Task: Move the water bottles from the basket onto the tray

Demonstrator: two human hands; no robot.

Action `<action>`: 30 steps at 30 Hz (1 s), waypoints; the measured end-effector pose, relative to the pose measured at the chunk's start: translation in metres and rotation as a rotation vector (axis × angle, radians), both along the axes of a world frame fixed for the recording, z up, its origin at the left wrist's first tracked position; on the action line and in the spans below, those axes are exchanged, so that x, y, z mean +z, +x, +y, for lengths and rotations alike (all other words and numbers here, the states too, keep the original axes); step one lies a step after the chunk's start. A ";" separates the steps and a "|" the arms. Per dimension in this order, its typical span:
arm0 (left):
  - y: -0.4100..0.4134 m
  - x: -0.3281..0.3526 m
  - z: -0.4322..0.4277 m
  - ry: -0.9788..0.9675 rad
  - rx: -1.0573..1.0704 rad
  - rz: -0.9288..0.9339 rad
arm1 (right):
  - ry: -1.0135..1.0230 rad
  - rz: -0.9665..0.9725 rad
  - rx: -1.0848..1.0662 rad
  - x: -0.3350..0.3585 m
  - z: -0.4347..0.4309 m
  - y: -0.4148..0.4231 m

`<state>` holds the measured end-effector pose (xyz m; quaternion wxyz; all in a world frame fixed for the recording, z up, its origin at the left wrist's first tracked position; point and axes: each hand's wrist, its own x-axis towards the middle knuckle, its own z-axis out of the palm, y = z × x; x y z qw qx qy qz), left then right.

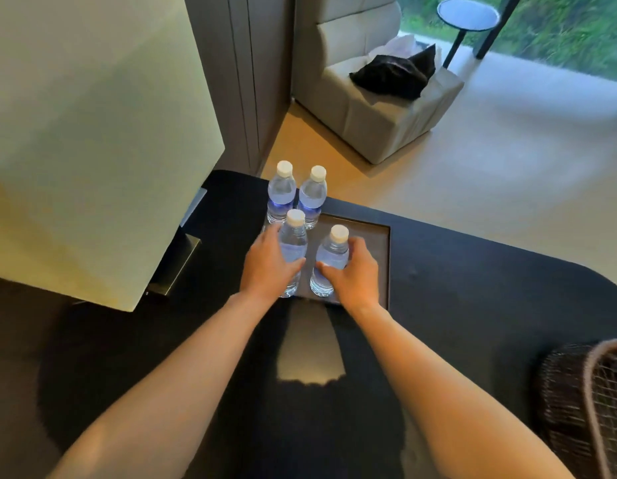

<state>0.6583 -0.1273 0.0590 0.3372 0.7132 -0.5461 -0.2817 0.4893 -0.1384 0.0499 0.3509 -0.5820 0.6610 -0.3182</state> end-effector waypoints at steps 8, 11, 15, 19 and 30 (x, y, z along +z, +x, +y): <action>0.029 -0.022 -0.046 -0.016 0.051 0.016 | -0.036 -0.025 -0.023 -0.022 -0.047 0.041; 0.033 -0.024 -0.055 -0.035 0.045 0.020 | -0.066 -0.008 -0.028 -0.027 -0.058 0.050; 0.037 -0.027 -0.063 -0.050 0.020 0.026 | -0.096 0.015 -0.031 -0.030 -0.066 0.056; 0.040 -0.029 -0.069 -0.061 0.010 0.032 | -0.089 0.021 -0.028 -0.031 -0.072 0.059; 0.040 -0.032 -0.070 -0.061 0.002 0.038 | -0.049 0.012 -0.032 -0.030 -0.073 0.061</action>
